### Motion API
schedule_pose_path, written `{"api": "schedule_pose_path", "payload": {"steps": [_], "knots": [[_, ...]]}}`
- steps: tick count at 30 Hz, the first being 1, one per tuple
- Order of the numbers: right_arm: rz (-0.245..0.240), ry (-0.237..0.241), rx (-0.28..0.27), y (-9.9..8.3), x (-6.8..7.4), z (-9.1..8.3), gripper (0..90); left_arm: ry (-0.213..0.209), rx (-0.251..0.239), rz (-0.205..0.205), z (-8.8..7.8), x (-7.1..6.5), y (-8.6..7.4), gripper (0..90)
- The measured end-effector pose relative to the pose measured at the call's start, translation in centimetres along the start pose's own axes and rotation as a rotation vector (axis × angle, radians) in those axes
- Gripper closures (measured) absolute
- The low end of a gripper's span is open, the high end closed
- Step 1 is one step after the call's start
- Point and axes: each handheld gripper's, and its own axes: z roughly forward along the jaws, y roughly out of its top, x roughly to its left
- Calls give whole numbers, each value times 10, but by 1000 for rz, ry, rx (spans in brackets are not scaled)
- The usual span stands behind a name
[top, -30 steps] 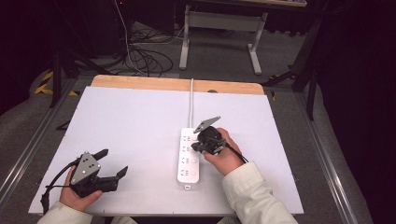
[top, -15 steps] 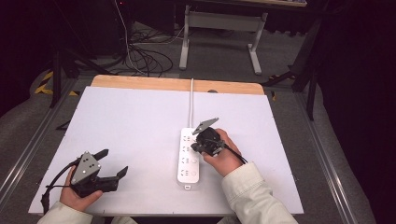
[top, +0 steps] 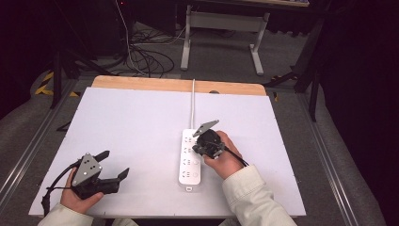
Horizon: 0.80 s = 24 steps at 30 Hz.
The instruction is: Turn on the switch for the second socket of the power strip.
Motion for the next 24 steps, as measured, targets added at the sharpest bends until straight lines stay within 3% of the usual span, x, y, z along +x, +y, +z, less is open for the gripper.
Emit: {"api": "schedule_pose_path", "payload": {"steps": [5, 24], "knots": [[-12, -34, 9, 1, 5, 1, 900, 1, 0, -2, 0, -1, 0, 136], [19, -36, -1, -1, 6, 2, 900, -3, 5, -2, 2, -3, 0, 136]]}}
